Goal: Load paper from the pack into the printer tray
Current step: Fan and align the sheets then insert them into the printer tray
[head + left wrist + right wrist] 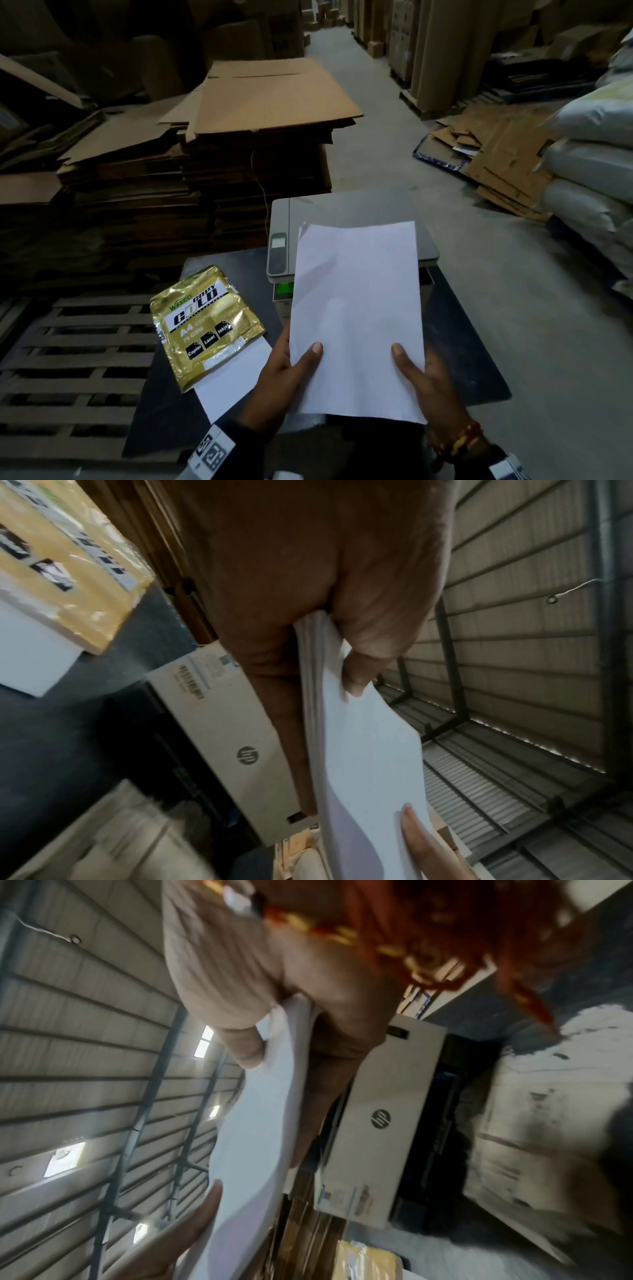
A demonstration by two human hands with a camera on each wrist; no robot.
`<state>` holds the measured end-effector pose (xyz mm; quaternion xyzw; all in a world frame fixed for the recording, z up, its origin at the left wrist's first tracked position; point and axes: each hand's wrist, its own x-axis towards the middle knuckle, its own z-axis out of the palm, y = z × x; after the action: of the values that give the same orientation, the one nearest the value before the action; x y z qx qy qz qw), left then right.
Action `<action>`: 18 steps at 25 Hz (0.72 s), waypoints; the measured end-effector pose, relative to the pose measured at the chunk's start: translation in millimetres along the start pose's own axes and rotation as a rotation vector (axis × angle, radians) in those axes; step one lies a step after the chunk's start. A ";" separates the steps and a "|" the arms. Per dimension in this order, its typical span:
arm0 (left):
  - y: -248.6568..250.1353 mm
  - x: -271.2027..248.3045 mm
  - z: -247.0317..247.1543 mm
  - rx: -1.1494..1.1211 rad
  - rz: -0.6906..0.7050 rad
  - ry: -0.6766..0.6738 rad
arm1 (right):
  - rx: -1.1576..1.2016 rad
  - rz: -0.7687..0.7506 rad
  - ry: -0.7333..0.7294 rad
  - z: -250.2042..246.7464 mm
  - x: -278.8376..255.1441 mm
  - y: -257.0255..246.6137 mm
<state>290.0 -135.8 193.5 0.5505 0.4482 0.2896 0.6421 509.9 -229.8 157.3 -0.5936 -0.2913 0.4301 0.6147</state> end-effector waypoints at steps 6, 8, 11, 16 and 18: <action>-35.5 0.5 -19.9 0.064 -0.160 -0.097 | -0.084 0.098 -0.010 4.9 -13.2 42.1; -49.1 -1.3 -25.8 0.032 -0.225 -0.120 | -0.096 0.120 -0.004 1.6 -19.3 54.4; -69.5 -10.2 -31.3 -0.050 -0.289 -0.173 | -0.114 0.189 0.026 -2.1 -34.3 79.4; -112.8 -22.4 -41.0 -0.170 -0.410 -0.260 | -0.101 0.323 0.069 -1.0 -60.8 114.1; -129.3 -20.6 -44.1 -0.212 -0.436 -0.285 | -0.090 0.345 0.081 -1.2 -64.1 123.7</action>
<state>226.0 -163.2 74.2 0.4059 0.4286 0.1094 0.7997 458.8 -295.6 45.6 -0.6784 -0.1789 0.4916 0.5158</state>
